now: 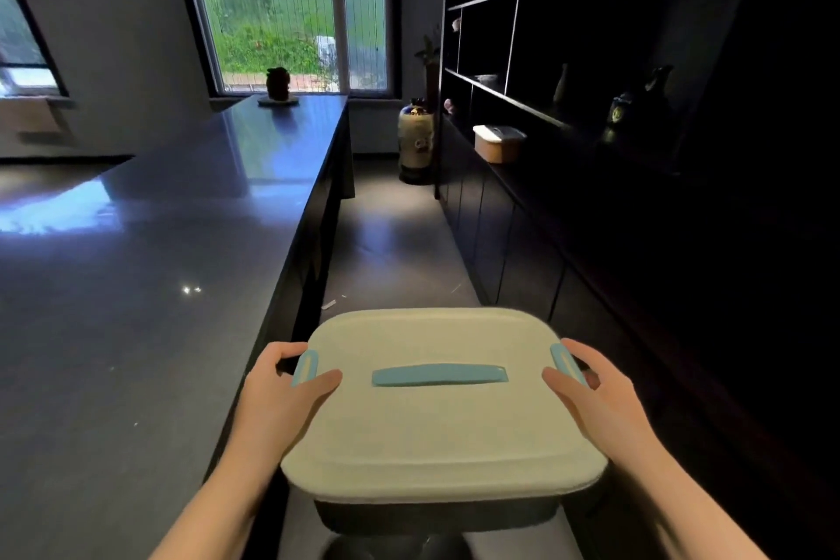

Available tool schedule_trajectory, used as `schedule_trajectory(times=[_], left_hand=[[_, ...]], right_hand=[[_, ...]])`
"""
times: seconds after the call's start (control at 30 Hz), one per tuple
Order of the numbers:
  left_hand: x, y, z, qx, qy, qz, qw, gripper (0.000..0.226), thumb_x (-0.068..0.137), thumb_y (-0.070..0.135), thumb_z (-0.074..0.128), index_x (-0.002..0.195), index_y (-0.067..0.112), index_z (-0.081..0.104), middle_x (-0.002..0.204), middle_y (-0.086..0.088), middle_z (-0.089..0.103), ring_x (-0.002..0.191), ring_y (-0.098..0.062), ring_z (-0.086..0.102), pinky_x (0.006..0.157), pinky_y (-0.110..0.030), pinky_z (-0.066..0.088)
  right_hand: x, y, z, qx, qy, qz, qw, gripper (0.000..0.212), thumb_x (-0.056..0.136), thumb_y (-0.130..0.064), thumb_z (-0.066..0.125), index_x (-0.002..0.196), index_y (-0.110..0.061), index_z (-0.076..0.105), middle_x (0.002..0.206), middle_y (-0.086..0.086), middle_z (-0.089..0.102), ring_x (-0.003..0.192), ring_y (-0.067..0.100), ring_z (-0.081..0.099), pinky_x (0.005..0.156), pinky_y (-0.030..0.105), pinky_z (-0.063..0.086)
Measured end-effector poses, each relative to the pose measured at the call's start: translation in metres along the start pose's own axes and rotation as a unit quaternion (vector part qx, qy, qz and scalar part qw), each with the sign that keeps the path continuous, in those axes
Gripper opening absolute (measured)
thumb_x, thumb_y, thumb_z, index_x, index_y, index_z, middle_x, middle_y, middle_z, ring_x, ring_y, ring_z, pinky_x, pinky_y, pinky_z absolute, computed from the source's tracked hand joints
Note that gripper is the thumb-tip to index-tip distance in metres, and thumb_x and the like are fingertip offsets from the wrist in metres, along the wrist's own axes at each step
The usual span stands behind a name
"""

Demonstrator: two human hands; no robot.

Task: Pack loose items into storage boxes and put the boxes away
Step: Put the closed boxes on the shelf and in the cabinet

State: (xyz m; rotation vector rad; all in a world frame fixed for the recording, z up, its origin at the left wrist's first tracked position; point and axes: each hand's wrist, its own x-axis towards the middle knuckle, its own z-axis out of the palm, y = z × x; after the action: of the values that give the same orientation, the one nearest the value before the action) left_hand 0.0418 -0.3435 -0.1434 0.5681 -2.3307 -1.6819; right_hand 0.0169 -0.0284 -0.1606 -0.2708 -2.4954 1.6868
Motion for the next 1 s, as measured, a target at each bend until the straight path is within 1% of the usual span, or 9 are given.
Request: schedule_trajectory(times=[0.13,0.27,0.43,0.53,0.63,0.73,0.83,0.93,1.0], left_hand=[[0.079,0.006,0.032,0.007,0.008,-0.002,1.000,0.045,0.073,0.020,0.079,0.111,0.019,0.056,0.064,-0.005,0.060,0.055,-0.016,0.061,0.050,-0.026,0.042],[0.161,0.025,0.067,0.014,0.011,0.001,1.000,0.044,0.072,0.021,0.080,0.110,0.020,0.056,0.062,-0.005,0.058,0.051,-0.016,0.057,0.049,-0.026,0.040],[0.254,0.045,0.102,0.002,0.022,-0.007,1.000,0.046,0.071,0.023,0.081,0.108,0.024,0.055,0.070,-0.011,0.064,0.062,-0.025,0.064,0.060,-0.037,0.051],[0.306,0.054,0.113,-0.001,0.024,0.000,1.000,0.045,0.072,0.021,0.080,0.110,0.021,0.055,0.069,-0.009,0.061,0.061,-0.023,0.062,0.056,-0.032,0.047],[0.371,0.060,0.127,-0.002,0.027,0.001,1.000,0.043,0.073,0.021,0.079,0.109,0.019,0.055,0.065,-0.007,0.060,0.057,-0.022,0.060,0.053,-0.030,0.043],[0.444,0.061,0.145,0.013,0.005,0.006,1.000,0.044,0.072,0.025,0.080,0.107,0.023,0.054,0.072,-0.010,0.065,0.063,-0.024,0.064,0.059,-0.035,0.050],[0.521,0.071,0.162,0.015,-0.014,0.014,1.000,0.043,0.071,0.025,0.081,0.105,0.024,0.054,0.075,-0.009,0.064,0.066,-0.023,0.062,0.060,-0.034,0.048],[0.591,0.086,0.176,0.024,-0.031,0.025,0.999,0.042,0.068,0.025,0.083,0.101,0.025,0.057,0.074,-0.007,0.063,0.067,-0.025,0.061,0.063,-0.036,0.047],[0.633,0.097,0.186,0.027,-0.041,0.036,0.998,0.045,0.060,0.031,0.085,0.097,0.025,0.060,0.071,-0.005,0.061,0.066,-0.023,0.059,0.059,-0.033,0.044]], right_hand=[[0.084,0.001,0.023,0.017,0.006,0.003,1.000,0.043,0.087,-0.020,0.068,0.128,-0.024,0.054,0.097,-0.005,0.061,0.085,0.009,0.059,0.058,0.019,0.041],[0.177,-0.008,0.038,0.040,-0.005,0.003,0.999,0.044,0.086,-0.018,0.069,0.127,-0.023,0.054,0.095,-0.007,0.061,0.083,0.006,0.060,0.058,0.017,0.042],[0.284,-0.027,0.059,0.054,-0.022,-0.003,0.998,0.043,0.086,-0.019,0.069,0.126,-0.029,0.053,0.106,-0.005,0.063,0.088,0.008,0.062,0.060,0.018,0.044],[0.336,-0.040,0.077,0.049,-0.031,-0.007,0.998,0.042,0.087,-0.018,0.068,0.125,-0.028,0.053,0.099,-0.013,0.058,0.086,0.004,0.060,0.059,0.016,0.042],[0.394,-0.050,0.098,0.052,-0.035,-0.006,0.998,0.046,0.085,-0.018,0.070,0.128,-0.024,0.055,0.103,-0.010,0.062,0.089,0.008,0.063,0.062,0.019,0.046],[0.453,-0.050,0.125,0.045,-0.022,0.000,0.999,0.046,0.084,-0.019,0.071,0.127,-0.025,0.055,0.109,-0.005,0.063,0.091,0.009,0.064,0.064,0.020,0.047],[0.512,-0.057,0.152,0.068,0.002,0.012,0.998,0.045,0.083,-0.017,0.072,0.123,-0.028,0.055,0.114,0.001,0.064,0.093,0.018,0.066,0.070,0.027,0.052],[0.562,-0.068,0.175,0.081,0.022,0.020,0.996,0.045,0.084,-0.015,0.072,0.125,-0.025,0.055,0.114,0.001,0.062,0.097,0.018,0.063,0.067,0.023,0.049],[0.593,-0.074,0.187,0.079,0.050,0.028,0.995,0.046,0.083,-0.015,0.073,0.124,-0.025,0.056,0.114,0.001,0.062,0.100,0.019,0.062,0.071,0.026,0.050]])
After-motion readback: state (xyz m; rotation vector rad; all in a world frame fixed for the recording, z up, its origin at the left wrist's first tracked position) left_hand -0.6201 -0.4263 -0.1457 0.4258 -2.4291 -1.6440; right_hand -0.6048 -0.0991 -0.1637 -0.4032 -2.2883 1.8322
